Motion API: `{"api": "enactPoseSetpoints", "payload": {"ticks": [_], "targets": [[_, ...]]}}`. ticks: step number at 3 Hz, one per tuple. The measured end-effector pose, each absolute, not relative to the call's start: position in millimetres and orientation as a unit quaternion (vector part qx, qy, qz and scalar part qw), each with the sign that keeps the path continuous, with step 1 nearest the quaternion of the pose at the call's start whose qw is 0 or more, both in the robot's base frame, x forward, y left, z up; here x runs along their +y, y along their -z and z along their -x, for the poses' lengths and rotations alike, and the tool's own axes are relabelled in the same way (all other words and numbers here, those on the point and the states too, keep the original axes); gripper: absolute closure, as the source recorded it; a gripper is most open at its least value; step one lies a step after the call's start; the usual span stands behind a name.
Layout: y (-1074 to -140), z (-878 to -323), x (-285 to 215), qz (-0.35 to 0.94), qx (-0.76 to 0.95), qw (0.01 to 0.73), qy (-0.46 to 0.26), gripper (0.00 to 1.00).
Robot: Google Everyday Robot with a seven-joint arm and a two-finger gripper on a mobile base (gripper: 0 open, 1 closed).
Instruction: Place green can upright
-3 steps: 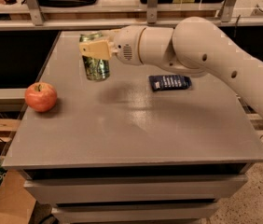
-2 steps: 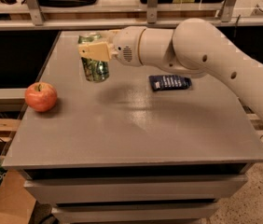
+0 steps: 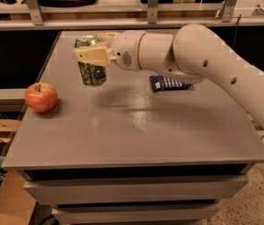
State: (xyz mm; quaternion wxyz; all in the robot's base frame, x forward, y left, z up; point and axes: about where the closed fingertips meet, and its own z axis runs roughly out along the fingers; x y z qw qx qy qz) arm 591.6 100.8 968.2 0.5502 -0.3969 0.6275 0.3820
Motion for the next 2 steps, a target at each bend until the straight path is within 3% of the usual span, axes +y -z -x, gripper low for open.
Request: {"api": "enactPoseSetpoints", "payload": {"ticks": [2], "targets": [[-961.9,-575.5,111.2,0.399,0.601,0.576,-0.384,1.0]]}}
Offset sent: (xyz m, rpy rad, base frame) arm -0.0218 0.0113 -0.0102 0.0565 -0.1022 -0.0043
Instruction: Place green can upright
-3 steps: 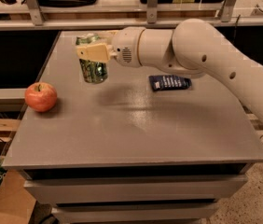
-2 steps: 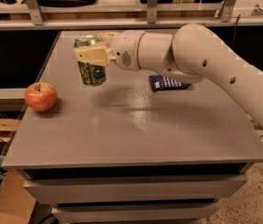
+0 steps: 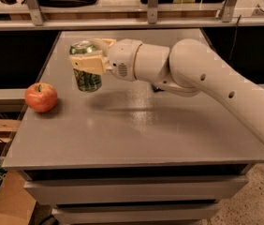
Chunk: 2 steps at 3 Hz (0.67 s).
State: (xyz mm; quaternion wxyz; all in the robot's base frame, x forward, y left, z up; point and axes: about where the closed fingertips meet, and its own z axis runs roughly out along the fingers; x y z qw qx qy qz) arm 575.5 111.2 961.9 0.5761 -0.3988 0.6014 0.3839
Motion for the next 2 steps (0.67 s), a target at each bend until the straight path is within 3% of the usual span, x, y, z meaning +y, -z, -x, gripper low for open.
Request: {"api": "enactPoseSetpoints", "payload": {"ticks": [2], "targets": [[-953.0,-567.4,113.3,0.401,0.58,0.597,-0.382,1.0]]}}
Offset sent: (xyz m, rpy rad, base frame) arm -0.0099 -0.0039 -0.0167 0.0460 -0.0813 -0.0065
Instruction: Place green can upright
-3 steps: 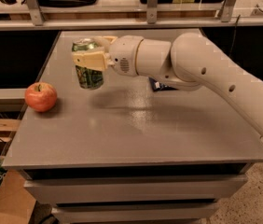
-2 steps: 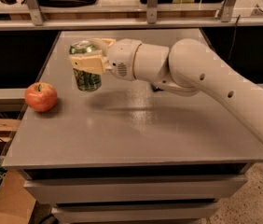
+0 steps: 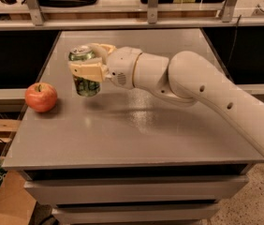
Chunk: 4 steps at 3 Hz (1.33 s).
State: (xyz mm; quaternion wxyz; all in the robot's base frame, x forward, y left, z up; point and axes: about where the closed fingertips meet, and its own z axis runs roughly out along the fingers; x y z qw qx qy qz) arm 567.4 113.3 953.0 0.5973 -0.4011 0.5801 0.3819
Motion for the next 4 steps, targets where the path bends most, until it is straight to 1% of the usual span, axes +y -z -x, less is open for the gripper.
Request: {"api": "enactPoseSetpoints", "payload": {"ticks": [4], "targets": [[-942.0,-560.6,104.9,0.407,0.561,0.617,-0.373,1.0]]}}
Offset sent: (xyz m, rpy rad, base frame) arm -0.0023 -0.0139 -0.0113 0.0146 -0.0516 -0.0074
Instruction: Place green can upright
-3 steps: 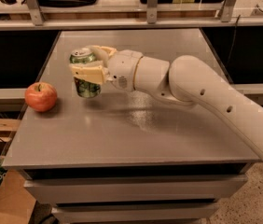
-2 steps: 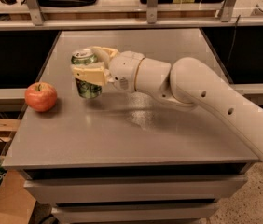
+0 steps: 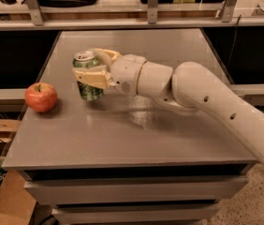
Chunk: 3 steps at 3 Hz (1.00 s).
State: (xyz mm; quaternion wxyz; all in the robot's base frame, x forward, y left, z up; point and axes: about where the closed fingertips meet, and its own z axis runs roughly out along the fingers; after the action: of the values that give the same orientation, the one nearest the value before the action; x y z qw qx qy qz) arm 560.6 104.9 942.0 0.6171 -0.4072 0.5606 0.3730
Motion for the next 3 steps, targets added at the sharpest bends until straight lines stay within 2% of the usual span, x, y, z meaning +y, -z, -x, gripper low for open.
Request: {"api": "enactPoseSetpoints", "payload": {"ticks": [3], "targets": [[-939.3,-551.3,100.6,0.415,0.537,0.648,-0.344,1.0]]}}
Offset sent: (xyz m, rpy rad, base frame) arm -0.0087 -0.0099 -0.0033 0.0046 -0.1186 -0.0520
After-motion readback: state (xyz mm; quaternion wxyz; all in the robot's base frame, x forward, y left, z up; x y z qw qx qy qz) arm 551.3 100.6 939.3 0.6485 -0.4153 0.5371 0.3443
